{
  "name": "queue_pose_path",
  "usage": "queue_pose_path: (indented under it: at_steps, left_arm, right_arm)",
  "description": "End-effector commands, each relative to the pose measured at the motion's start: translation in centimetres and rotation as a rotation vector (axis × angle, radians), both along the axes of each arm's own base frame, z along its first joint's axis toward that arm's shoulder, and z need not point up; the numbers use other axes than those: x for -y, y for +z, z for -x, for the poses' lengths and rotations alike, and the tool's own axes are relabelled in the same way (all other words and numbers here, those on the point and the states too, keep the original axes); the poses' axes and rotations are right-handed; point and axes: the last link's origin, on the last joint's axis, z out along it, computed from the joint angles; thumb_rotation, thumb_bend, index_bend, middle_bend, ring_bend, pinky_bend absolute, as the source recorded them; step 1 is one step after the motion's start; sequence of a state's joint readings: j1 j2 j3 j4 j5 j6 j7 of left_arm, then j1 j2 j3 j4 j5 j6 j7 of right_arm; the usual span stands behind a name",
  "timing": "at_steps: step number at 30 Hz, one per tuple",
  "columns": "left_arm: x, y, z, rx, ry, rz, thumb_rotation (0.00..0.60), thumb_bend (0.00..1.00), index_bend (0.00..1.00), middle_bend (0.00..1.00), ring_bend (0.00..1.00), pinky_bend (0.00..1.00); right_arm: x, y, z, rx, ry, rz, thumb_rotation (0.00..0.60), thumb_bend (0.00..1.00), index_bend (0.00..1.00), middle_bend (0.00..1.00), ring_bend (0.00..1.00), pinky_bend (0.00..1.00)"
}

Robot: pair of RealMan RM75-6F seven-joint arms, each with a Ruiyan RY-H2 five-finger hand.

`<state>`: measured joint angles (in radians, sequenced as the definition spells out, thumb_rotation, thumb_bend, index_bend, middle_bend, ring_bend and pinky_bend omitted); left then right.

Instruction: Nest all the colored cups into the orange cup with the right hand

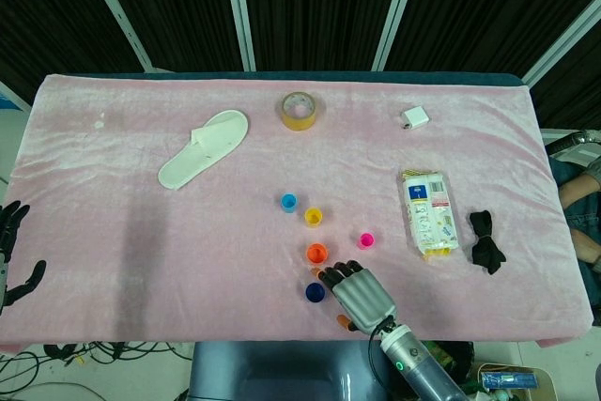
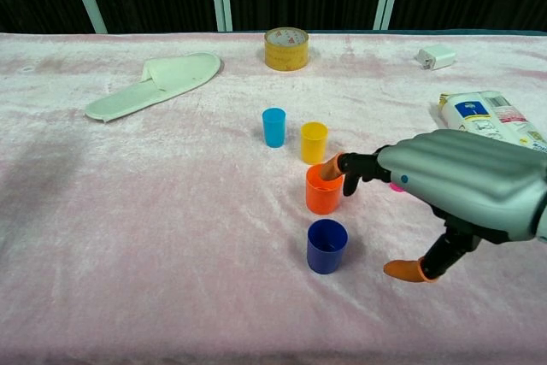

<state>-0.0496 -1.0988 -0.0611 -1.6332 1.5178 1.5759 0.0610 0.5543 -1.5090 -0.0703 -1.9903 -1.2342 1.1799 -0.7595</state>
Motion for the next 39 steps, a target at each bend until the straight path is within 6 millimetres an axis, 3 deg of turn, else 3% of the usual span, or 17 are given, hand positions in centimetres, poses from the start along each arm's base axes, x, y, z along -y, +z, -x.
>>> queue_pose_path:
  at_steps: [1, 26, 33, 39]
  left_arm:
    - [0.0, 0.0, 0.0, -0.001, 0.001, -0.001, 0.6, 0.34, 0.05, 0.05, 0.0, 0.0]
    - [-0.2, 0.1, 0.3, -0.015, 0.017, -0.012, 0.6, 0.34, 0.05, 0.05, 0.0, 0.0]
    - [-0.2, 0.1, 0.3, -0.015, 0.02, -0.016, 0.6, 0.34, 0.05, 0.05, 0.0, 0.0]
    - [-0.2, 0.1, 0.3, -0.017, 0.021, -0.016, 0.6, 0.34, 0.05, 0.05, 0.0, 0.0]
  right_arm:
    - [0.1, -0.9, 0.1, 0.006, -0.005, -0.006, 0.6, 0.17, 0.19, 0.26, 0.2, 0.24]
    - [1.7, -4.5, -0.4, 0.033, -0.007, -0.045, 0.6, 0.22, 0.3, 0.38, 0.22, 0.24]
    - [1.9, -4.8, -0.5, 0.037, -0.008, -0.048, 0.6, 0.25, 0.44, 0.49, 0.28, 0.24]
    - [1.5, -4.5, -1.0, 0.072, -0.007, -0.058, 0.6, 0.28, 0.52, 0.51, 0.3, 0.24]
